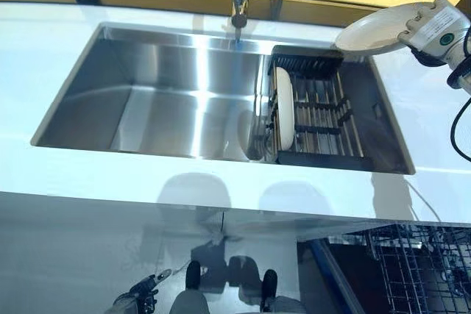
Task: Take plates into dishwasher
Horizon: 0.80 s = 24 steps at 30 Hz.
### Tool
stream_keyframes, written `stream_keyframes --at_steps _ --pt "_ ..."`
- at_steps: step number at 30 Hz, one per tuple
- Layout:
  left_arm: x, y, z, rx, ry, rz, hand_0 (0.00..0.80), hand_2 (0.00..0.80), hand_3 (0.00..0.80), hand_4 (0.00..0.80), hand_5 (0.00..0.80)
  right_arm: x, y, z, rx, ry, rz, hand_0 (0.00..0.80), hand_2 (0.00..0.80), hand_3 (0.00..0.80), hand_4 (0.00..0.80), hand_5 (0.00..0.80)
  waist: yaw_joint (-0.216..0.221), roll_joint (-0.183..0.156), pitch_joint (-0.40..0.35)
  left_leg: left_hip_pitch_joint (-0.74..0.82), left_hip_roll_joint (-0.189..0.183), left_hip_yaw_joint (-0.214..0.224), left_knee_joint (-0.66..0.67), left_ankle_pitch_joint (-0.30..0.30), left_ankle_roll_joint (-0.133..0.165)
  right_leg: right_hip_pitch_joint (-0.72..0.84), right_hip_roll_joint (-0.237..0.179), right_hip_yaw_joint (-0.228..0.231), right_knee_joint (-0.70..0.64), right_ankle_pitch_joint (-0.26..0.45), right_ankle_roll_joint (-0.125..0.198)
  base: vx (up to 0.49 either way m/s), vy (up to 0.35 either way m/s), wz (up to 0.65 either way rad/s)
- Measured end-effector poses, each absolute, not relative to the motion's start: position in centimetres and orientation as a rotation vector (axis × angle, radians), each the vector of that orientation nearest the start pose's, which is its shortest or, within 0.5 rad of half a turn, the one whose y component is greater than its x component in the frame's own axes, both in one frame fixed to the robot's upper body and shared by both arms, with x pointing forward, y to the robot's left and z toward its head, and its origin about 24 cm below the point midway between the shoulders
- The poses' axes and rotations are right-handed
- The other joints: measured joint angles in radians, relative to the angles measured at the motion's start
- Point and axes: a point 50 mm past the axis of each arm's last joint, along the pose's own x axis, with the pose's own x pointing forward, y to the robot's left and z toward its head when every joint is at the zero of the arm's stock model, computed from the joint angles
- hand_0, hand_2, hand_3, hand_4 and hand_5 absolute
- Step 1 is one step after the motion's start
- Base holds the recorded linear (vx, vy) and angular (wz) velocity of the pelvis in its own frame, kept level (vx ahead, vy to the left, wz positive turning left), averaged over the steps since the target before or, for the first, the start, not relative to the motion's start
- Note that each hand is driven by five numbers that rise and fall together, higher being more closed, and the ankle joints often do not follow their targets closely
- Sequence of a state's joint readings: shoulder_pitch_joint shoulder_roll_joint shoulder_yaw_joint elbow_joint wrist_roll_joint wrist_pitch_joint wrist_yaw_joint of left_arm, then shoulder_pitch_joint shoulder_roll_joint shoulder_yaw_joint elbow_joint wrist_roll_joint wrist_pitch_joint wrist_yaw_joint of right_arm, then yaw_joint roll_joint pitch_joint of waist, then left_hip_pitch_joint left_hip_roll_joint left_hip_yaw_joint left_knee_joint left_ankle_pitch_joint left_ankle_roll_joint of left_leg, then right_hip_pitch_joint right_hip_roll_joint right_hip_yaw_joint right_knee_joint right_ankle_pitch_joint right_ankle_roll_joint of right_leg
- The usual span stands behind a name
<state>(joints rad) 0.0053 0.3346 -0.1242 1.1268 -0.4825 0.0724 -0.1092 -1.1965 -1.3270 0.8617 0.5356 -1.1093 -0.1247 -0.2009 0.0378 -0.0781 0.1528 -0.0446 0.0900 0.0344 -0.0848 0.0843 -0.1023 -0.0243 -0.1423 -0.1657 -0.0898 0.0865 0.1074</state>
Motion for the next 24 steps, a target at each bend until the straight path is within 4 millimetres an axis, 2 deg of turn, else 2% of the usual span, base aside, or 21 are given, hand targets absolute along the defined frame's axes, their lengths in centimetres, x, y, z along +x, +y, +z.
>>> stream_keyframes --at_steps 5,12,16,19,24 --pt "8.8 26.0 -15.2 -0.108 1.195 0.244 0.000 0.000 0.000 0.000 0.000 33.1 -31.6 32.3 -2.363 -0.280 -0.316 0.800 0.800 0.800 0.800 0.800 -0.012 -0.019 -0.063 0.017 0.010 0.019 0.000 -0.007 -0.001 0.006 0.007 0.020 -0.001 -0.002 -0.003 0.038 0.012 -0.11" --pt "7.1 26.1 -15.6 -0.087 1.249 0.243 0.000 0.000 0.000 0.000 0.000 32.4 -33.2 33.7 -1.929 -0.194 -0.395 0.800 0.800 0.800 0.800 0.800 -0.053 -0.013 -0.102 0.053 0.019 0.052 -0.001 -0.015 -0.004 0.021 0.017 0.056 -0.001 0.000 -0.007 0.016 0.021 -0.14" --pt "6.9 25.9 -15.7 -0.080 1.258 0.229 0.000 0.000 0.000 0.000 0.000 31.3 -36.3 33.9 -1.708 -0.066 -0.467 0.800 0.800 0.800 0.800 0.800 -0.058 -0.010 -0.115 0.070 0.027 0.076 -0.001 -0.020 -0.009 0.022 0.025 0.080 -0.001 0.001 -0.008 0.012 -0.004 -0.19" --pt "6.3 26.0 -15.8 -0.051 1.286 0.215 0.000 0.000 0.000 0.000 0.000 30.2 -38.2 33.9 -1.550 -0.002 -0.512 0.800 0.800 0.800 0.800 0.800 -0.080 -0.011 -0.119 0.076 0.035 0.098 -0.001 -0.022 -0.012 0.019 0.034 0.096 -0.001 0.002 -0.010 -0.003 -0.032 -0.16" --pt "5.8 26.0 -15.9 -0.028 1.314 0.194 0.000 0.000 0.000 0.000 0.000 28.4 -41.0 32.1 -1.335 0.092 -0.523 0.800 0.800 0.800 0.800 0.800 -0.115 -0.011 -0.123 0.106 0.049 0.146 -0.002 -0.033 -0.021 0.016 0.051 0.143 -0.001 0.004 -0.013 -0.004 -0.045 -0.29"
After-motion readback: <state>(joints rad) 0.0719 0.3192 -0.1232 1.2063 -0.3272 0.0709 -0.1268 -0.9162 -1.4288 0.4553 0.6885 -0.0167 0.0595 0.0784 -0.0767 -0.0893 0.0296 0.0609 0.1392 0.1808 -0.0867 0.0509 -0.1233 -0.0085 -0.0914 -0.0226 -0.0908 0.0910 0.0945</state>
